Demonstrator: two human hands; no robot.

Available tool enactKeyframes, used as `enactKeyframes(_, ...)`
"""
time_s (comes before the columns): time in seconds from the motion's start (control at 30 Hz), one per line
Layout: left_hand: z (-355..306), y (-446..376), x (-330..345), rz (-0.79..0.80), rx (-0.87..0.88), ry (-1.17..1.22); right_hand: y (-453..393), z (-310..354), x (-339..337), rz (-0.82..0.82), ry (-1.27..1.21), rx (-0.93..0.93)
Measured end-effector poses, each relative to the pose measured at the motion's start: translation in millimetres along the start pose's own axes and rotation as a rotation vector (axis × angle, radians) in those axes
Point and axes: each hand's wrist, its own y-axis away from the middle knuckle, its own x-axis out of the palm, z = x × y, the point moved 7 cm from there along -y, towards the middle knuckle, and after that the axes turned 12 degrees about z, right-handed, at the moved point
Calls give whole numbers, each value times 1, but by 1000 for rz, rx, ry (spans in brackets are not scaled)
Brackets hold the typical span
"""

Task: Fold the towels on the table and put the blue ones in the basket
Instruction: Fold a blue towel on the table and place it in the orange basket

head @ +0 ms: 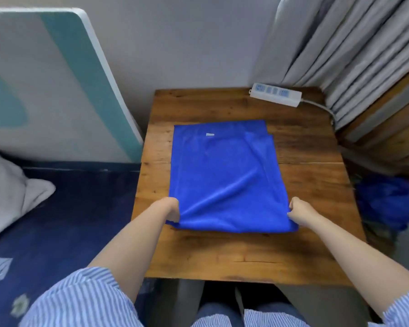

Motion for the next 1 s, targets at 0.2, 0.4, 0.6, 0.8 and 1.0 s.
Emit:
enactKeyframes(0.2,-10,-22,50,181,16,-116,-6,-16,39,216,135,61)
enactKeyframes(0.4,-5,-25,39,259,63,114,-18,-9,21,350,213,133)
enactKeyframes(0.6,8,-18,-76,-80,23,78,-61,46,-58,38,78,-56)
enactKeyframes(0.8,-6,-25,-152,-338,7,204,-94,97,-107,-161,37,-206)
enactKeyframes(1.0,-21,-55,-187,-536,44,232,-128,109,-112,-113,198,-285)
